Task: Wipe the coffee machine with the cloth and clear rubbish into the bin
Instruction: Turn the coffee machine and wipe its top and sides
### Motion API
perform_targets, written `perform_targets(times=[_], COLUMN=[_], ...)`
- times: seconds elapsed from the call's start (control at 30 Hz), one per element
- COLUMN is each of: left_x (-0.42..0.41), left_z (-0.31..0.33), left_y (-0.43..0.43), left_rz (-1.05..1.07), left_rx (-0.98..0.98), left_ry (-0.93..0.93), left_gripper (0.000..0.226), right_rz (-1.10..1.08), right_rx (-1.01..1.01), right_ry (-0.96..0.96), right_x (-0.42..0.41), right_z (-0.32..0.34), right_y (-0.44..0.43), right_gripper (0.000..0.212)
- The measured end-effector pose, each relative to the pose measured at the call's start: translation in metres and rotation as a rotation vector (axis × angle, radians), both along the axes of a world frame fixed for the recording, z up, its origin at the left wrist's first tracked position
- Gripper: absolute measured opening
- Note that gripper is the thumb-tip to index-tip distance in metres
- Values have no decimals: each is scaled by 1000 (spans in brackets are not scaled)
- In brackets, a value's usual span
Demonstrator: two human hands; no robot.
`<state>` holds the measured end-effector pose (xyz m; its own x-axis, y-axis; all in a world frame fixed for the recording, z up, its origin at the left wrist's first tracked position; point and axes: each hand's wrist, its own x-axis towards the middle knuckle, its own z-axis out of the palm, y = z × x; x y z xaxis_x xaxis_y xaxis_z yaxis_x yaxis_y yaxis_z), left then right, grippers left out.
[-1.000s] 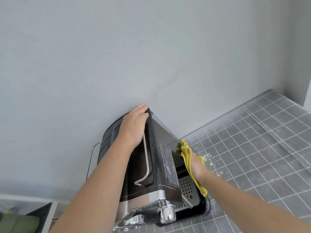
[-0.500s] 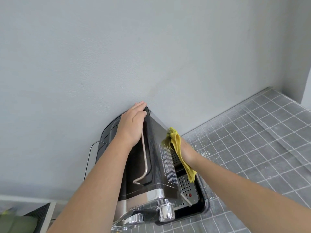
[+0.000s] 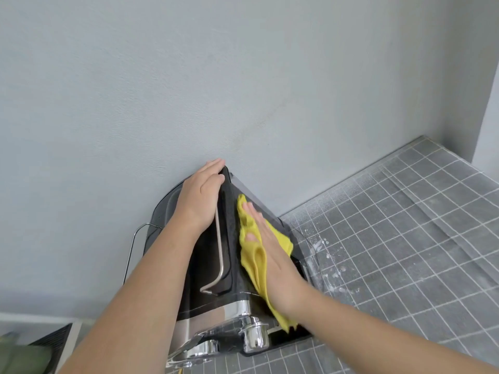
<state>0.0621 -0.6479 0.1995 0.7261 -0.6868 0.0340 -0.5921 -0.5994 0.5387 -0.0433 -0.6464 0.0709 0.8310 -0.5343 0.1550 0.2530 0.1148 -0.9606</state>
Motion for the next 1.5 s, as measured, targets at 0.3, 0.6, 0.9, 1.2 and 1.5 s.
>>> perform_targets(times=[0.3, 0.6, 0.9, 1.2, 1.5], left_x=[0, -2, -1, -3, -3], left_z=[0, 1, 0, 2, 2], left_y=[0, -1, -2, -3, -2], left_rz=[-16, 5, -2, -8, -6], left_rx=[10, 2, 3, 13, -6], left_ry=[-9, 12, 6, -13, -10], left_gripper=[42, 43, 43, 42, 42], right_rz=[74, 86, 1, 100, 64], right_rx=[465, 394, 264, 271, 187], right_ry=[207, 472, 329, 276, 251], right_x=[4, 52, -9, 45, 10], right_z=[-66, -89, -94, -59, -60], right_y=[-21, -61, -7, -54, -32], right_gripper=[70, 67, 68, 54, 49])
